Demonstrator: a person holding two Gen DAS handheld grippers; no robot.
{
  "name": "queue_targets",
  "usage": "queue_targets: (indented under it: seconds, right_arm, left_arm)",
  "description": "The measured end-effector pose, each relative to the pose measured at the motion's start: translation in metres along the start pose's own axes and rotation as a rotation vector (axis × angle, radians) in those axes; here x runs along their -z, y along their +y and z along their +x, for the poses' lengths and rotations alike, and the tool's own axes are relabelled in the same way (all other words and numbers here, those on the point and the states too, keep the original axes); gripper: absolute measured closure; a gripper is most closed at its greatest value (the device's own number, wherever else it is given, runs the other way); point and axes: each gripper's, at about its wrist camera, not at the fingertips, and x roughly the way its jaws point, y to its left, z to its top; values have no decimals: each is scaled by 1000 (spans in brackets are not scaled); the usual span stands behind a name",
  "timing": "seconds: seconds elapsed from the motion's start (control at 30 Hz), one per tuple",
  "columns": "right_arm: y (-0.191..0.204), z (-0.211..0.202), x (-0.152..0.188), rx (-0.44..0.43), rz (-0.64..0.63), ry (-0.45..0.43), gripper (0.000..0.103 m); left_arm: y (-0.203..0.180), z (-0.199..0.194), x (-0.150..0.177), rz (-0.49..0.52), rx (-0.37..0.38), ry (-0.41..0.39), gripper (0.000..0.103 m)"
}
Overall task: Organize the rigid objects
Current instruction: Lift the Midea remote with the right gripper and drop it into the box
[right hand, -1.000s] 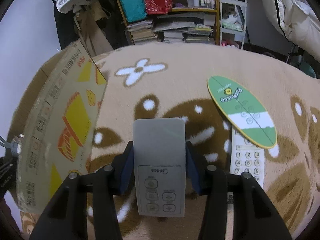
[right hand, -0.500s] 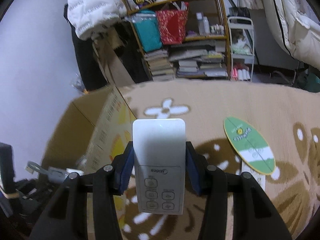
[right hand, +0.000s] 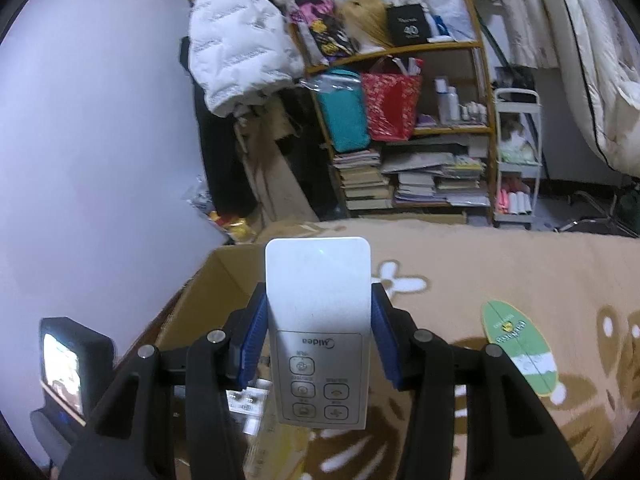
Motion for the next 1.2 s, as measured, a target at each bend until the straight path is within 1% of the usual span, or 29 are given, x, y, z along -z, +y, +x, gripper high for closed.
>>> queue_targets:
  seconds: [0.13, 0.3, 0.53, 0.97, 1.07, 1.2]
  right_arm:
    - [12, -2, -3, -39, -15, -16, 51]
    - [17, -3, -6, -107, 15, -18, 51]
    - [26, 8, -7, -134, 9, -3, 51]
    - [23, 34, 3, -161, 43, 55, 51]
    - [24, 41, 5, -191, 46, 84, 51]
    - [25, 48, 11, -192, 51, 113, 51]
  left_arm:
    - [0, 0, 0, 0, 0, 0, 80]
    - [0, 0, 0, 0, 0, 0, 80]
    - [0, 0, 0, 0, 0, 0, 80]
    - [0, 0, 0, 0, 0, 0, 80]
    - [0, 0, 0, -1, 0, 0, 80]
    - [0, 0, 0, -1, 1, 0, 80]
